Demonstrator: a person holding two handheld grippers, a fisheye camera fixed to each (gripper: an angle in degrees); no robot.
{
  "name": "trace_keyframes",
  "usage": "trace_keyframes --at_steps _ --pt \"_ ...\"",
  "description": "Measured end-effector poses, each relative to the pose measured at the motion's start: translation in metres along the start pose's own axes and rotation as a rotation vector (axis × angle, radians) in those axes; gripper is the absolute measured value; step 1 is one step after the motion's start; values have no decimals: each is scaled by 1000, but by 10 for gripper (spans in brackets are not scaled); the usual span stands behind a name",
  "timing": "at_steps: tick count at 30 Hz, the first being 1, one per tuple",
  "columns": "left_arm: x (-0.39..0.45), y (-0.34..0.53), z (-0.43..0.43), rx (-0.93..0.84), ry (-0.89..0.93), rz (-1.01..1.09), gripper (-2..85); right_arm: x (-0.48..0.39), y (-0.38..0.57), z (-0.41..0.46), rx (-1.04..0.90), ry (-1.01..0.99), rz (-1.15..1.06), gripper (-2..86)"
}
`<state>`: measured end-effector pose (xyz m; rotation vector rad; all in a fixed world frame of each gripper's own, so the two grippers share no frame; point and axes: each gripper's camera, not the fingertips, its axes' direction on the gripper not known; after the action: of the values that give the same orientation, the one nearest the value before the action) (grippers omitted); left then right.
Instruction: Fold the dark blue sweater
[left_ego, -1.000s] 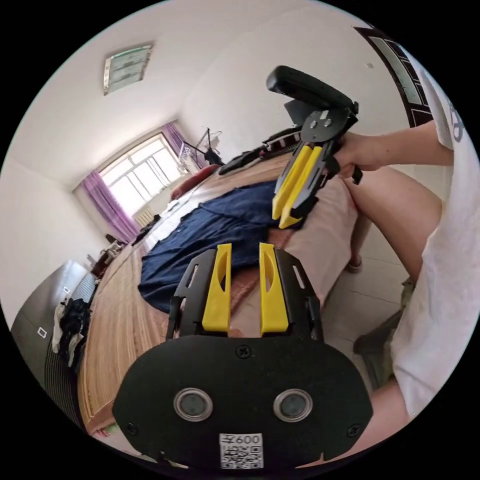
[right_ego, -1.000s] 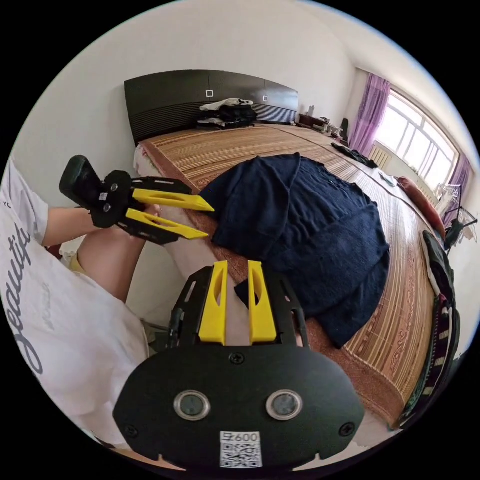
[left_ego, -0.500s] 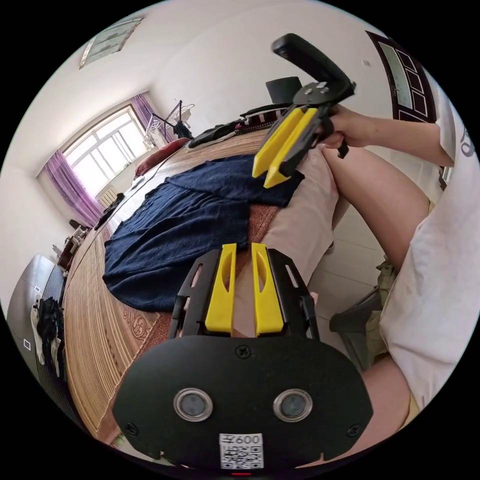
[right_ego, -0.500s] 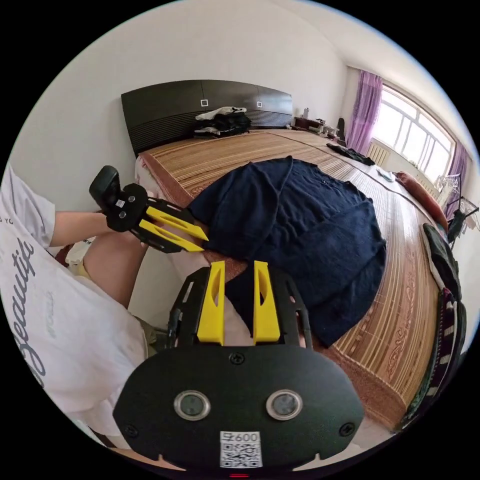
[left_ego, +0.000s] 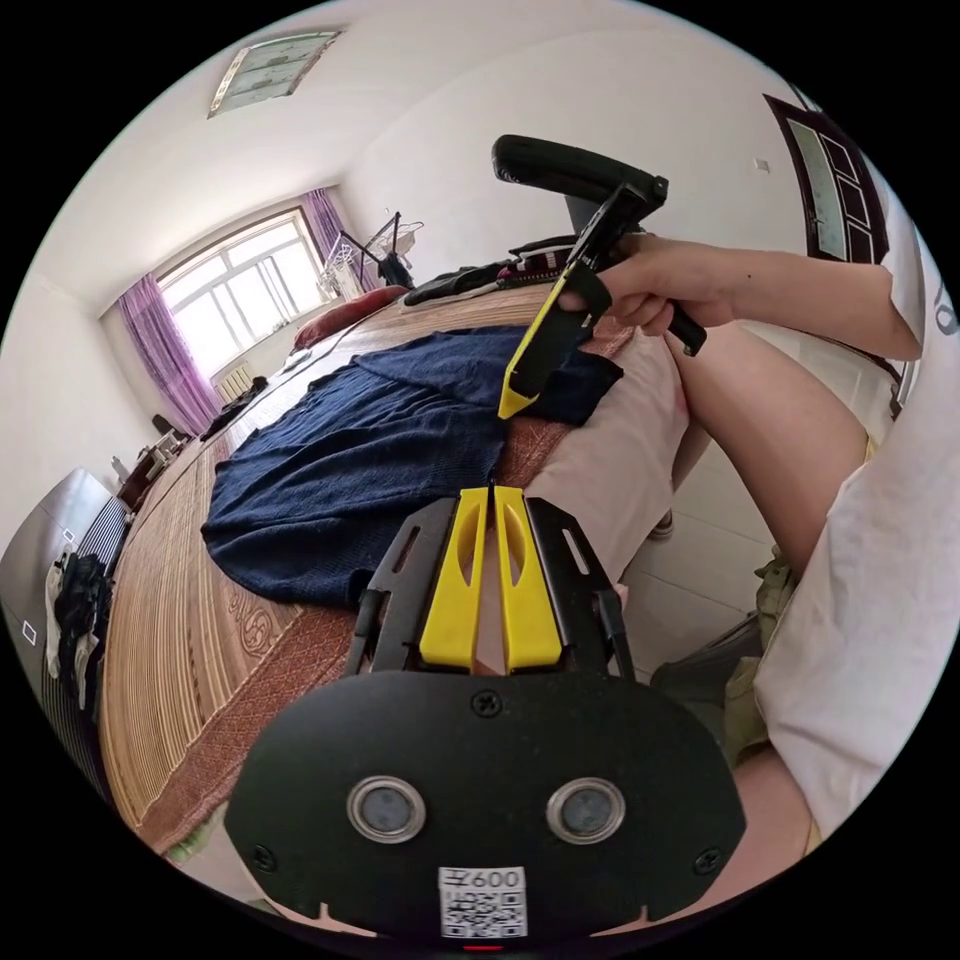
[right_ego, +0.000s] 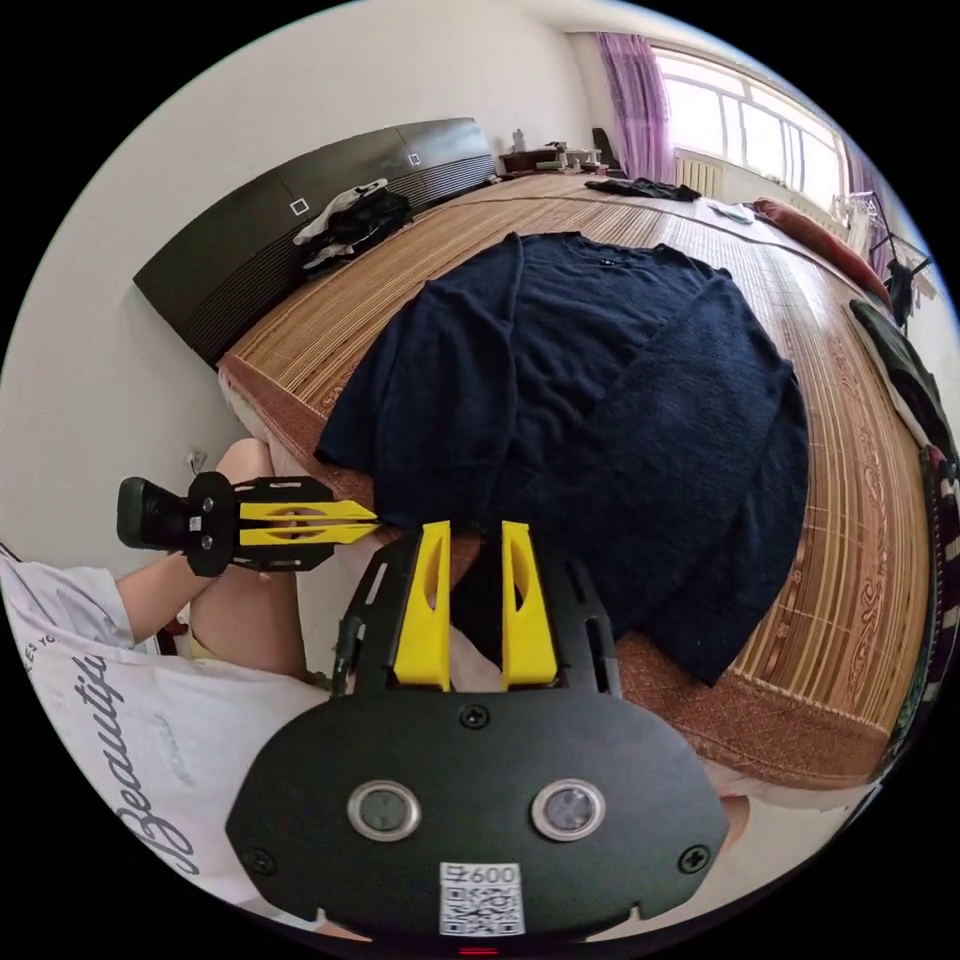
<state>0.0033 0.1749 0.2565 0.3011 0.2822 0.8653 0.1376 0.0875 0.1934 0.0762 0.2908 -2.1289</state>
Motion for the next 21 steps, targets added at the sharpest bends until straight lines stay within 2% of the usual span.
trace_keyframes --at_steps 9,17,21 --pt "17 19 7 16 -15 -15 20 5 21 4 31 77 15 -8" --pt "15 39 -12 65 -21 -65 20 34 45 -8 95 -162 104 -9" --pt "18 45 -17 78 -10 -50 20 39 57 -8 92 -168 108 -8"
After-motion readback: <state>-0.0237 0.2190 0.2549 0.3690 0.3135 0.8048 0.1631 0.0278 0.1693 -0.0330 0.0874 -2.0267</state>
